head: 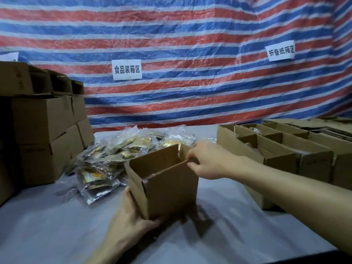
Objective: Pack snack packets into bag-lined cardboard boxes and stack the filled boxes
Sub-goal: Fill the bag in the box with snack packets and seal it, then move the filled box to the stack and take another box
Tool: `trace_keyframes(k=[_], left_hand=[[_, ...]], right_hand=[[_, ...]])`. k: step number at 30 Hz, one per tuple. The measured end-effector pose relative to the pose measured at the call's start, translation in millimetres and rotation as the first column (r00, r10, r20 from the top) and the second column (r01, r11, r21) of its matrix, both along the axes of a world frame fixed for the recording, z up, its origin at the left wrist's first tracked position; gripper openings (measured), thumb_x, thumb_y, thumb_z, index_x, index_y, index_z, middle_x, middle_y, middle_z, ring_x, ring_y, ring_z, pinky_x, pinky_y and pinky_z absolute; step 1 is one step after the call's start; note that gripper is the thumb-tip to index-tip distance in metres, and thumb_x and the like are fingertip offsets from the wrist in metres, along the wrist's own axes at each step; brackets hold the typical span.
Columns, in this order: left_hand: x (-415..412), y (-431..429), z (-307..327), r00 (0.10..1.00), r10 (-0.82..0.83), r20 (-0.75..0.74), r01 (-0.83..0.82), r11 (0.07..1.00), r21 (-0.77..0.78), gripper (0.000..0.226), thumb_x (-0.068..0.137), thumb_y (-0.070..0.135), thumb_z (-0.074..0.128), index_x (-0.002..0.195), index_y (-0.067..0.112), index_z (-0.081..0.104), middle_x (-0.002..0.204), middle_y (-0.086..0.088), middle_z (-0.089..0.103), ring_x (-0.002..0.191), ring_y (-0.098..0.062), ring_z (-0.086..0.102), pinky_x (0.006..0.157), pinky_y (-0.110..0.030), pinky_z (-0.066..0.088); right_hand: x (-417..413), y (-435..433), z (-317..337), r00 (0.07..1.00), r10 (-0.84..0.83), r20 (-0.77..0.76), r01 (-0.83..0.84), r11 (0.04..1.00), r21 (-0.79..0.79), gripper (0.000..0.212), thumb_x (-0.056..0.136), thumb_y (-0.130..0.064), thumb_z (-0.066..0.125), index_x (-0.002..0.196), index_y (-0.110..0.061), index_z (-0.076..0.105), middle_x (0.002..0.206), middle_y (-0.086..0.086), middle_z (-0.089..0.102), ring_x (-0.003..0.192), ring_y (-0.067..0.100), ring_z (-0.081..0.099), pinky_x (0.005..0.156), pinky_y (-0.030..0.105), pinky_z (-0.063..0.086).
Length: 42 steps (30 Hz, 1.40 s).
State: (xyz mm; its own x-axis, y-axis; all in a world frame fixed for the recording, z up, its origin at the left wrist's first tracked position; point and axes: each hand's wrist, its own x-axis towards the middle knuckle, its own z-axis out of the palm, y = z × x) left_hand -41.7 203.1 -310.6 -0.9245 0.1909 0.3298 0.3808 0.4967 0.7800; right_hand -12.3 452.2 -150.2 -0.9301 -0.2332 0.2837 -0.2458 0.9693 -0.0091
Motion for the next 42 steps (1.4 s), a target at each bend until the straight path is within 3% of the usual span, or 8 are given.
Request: trace_keyframes(k=[5, 11, 17, 20, 22, 27, 34, 42], left_hand=[[16, 67, -7, 0.996, 0.078, -0.049, -0.072, 0.991, 0.110, 0.118, 0.034, 0.073, 0.085, 0.131, 0.038, 0.027, 0.122, 0.017, 0.052, 0.118, -0.014, 0.057, 0.097, -0.040, 0.051], [18, 118, -1, 0.998, 0.050, 0.024, -0.052, 0.991, 0.121, 0.129, 0.032, 0.070, 0.089, 0.138, 0.049, 0.019, 0.125, 0.012, 0.058, 0.117, -0.019, 0.061, 0.091, -0.046, 0.055], [32, 178, 0, 0.990, 0.125, 0.067, -0.128, 0.991, 0.037, 0.097, 0.035, 0.083, 0.076, 0.107, 0.041, 0.025, 0.108, 0.013, 0.054, 0.110, -0.020, 0.059, 0.082, -0.041, 0.053], [34, 198, 0, 0.993, 0.081, 0.082, -0.083, 0.996, 0.027, 0.102, 0.044, 0.080, 0.071, 0.123, 0.038, 0.025, 0.117, 0.010, 0.054, 0.115, -0.019, 0.058, 0.086, -0.040, 0.052], [34, 209, 1, 0.995, 0.033, 0.090, -0.033, 0.999, 0.002, 0.090, 0.054, 0.075, 0.072, 0.119, 0.043, 0.020, 0.122, 0.011, 0.052, 0.114, -0.018, 0.059, 0.087, -0.040, 0.052], [31, 229, 4, 0.999, -0.035, 0.029, 0.037, 0.997, -0.063, 0.083, 0.080, 0.053, 0.075, 0.146, 0.028, 0.031, 0.133, 0.007, 0.046, 0.120, -0.019, 0.055, 0.090, -0.035, 0.049], [24, 232, 9, 0.989, -0.117, 0.087, 0.120, 0.992, -0.029, 0.078, 0.082, 0.042, 0.080, 0.148, 0.028, 0.041, 0.125, 0.005, 0.051, 0.105, -0.026, 0.063, 0.092, -0.041, 0.052], [25, 230, 10, 0.981, -0.185, 0.055, 0.184, 0.983, 0.021, 0.051, 0.088, 0.030, 0.075, 0.135, 0.033, 0.056, 0.112, 0.012, 0.058, 0.088, -0.013, 0.065, 0.088, -0.034, 0.052]], right_hand=[[8, 39, 6, 0.992, -0.090, -0.090, 0.086, 0.995, -0.050, 0.027, 0.100, -0.041, 0.055, 0.116, -0.025, 0.069, 0.110, -0.003, 0.058, 0.105, 0.015, 0.052, 0.086, 0.031, 0.045], [26, 85, 6, 0.981, -0.192, 0.002, 0.187, 0.956, -0.227, 0.049, 0.104, -0.055, 0.028, 0.099, -0.025, 0.066, 0.100, -0.004, 0.064, 0.100, 0.019, 0.059, 0.099, 0.050, 0.045], [38, 116, 0, 0.970, -0.215, 0.118, 0.242, 0.912, -0.330, 0.069, 0.097, -0.072, 0.010, 0.131, -0.039, 0.060, 0.144, 0.002, 0.058, 0.137, 0.028, 0.048, 0.115, 0.058, 0.030], [41, 125, -5, 0.971, -0.223, 0.081, 0.237, 0.924, -0.299, 0.060, 0.100, -0.068, 0.017, 0.078, -0.042, 0.067, 0.094, -0.003, 0.067, 0.110, 0.027, 0.056, 0.105, 0.057, 0.038], [41, 133, -9, 0.972, -0.234, 0.033, 0.231, 0.911, -0.343, 0.057, 0.100, -0.067, 0.025, 0.071, -0.029, 0.057, 0.078, -0.006, 0.058, 0.089, 0.020, 0.055, 0.088, 0.046, 0.046], [44, 145, -12, 0.976, -0.216, 0.017, 0.210, 0.920, -0.332, 0.040, 0.099, -0.064, 0.035, 0.119, -0.034, 0.054, 0.114, -0.005, 0.059, 0.104, 0.017, 0.058, 0.092, 0.047, 0.051], [49, 150, -18, 0.971, -0.237, -0.027, 0.214, 0.915, -0.342, 0.046, 0.099, -0.062, 0.044, 0.076, -0.026, 0.060, 0.117, -0.007, 0.050, 0.105, 0.013, 0.056, 0.092, 0.042, 0.050], [42, 151, -20, 0.969, -0.218, -0.120, 0.163, 0.919, -0.360, 0.048, 0.099, -0.058, 0.048, 0.070, -0.021, 0.060, 0.107, -0.008, 0.052, 0.094, 0.005, 0.052, 0.083, 0.033, 0.046]])
